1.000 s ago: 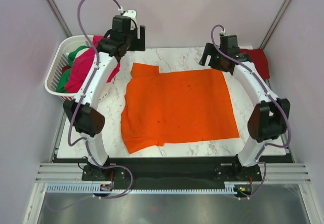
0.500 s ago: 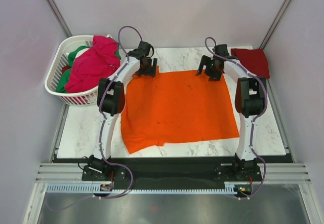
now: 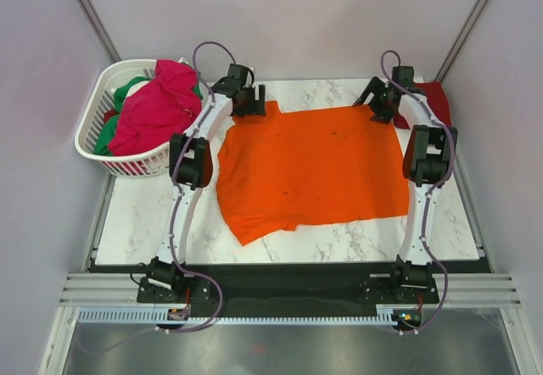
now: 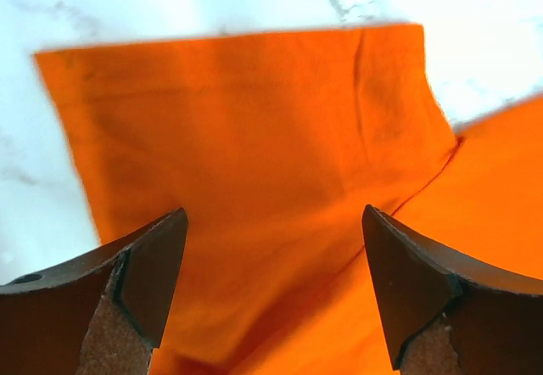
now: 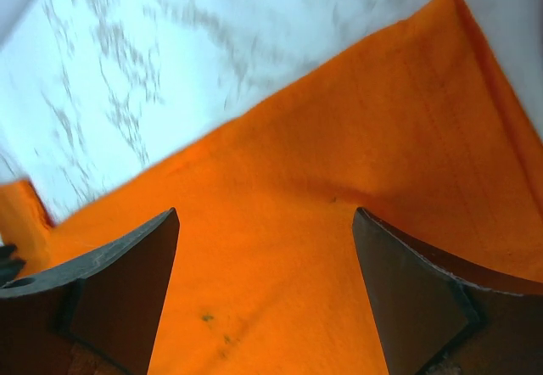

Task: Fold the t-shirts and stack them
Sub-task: Flatten the tshirt out

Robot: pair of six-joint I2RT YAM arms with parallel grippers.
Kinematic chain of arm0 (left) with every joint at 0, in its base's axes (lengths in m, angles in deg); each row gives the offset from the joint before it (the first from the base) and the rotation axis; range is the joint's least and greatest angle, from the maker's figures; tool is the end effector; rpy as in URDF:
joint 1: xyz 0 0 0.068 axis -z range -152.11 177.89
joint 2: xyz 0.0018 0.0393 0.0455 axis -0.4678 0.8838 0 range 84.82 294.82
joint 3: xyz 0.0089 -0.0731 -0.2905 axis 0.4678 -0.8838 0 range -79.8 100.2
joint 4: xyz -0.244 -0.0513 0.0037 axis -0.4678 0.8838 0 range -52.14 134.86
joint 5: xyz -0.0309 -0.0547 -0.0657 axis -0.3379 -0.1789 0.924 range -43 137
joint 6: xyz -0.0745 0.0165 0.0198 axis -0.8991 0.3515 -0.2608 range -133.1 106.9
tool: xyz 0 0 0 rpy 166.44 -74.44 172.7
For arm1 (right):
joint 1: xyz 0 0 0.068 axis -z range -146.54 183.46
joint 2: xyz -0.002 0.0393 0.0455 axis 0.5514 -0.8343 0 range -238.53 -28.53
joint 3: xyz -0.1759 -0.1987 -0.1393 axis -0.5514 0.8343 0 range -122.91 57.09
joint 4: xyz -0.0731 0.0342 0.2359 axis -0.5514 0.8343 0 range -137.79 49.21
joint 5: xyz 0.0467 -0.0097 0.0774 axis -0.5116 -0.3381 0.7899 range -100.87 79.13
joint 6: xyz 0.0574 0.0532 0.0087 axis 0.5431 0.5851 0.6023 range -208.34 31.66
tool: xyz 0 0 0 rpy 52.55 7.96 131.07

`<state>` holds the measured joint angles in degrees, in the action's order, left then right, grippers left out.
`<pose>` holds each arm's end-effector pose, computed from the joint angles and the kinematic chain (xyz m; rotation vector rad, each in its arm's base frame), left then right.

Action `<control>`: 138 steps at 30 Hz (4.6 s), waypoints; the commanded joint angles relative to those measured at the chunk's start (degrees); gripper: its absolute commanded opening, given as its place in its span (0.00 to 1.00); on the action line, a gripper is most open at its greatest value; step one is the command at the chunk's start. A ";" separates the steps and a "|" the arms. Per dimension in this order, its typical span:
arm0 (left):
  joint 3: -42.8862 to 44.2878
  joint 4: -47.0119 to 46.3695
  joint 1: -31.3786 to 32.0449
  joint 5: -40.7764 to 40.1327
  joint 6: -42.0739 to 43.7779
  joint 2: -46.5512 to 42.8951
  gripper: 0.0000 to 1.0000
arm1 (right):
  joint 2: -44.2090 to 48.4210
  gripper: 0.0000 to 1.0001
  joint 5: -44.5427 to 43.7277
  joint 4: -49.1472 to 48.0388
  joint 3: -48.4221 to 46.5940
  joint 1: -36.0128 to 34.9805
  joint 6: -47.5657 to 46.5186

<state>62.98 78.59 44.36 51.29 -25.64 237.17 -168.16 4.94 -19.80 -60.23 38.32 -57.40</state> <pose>0.5811 -0.1770 0.1606 0.1181 2.4682 -0.3130 0.5680 -0.0297 0.1630 0.6427 2.3933 0.5363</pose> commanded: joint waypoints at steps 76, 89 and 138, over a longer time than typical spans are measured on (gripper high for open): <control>-19.20 -11.55 3.05 1.95 -11.37 -10.06 0.90 | -8.37 0.55 -0.42 -7.95 -10.84 -2.41 -1.31; -21.76 -10.32 -4.16 -2.09 -8.65 -10.68 0.90 | -10.14 0.62 -3.33 -7.86 -9.60 3.66 -1.06; -110.87 -8.03 22.82 -2.62 -35.80 -99.01 0.92 | 72.76 0.88 -1.05 -24.11 84.98 -40.62 9.40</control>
<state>-46.33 72.28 66.68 50.66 -56.91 136.54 -92.25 4.50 -38.19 24.36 0.25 -49.97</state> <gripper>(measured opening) 0.924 0.889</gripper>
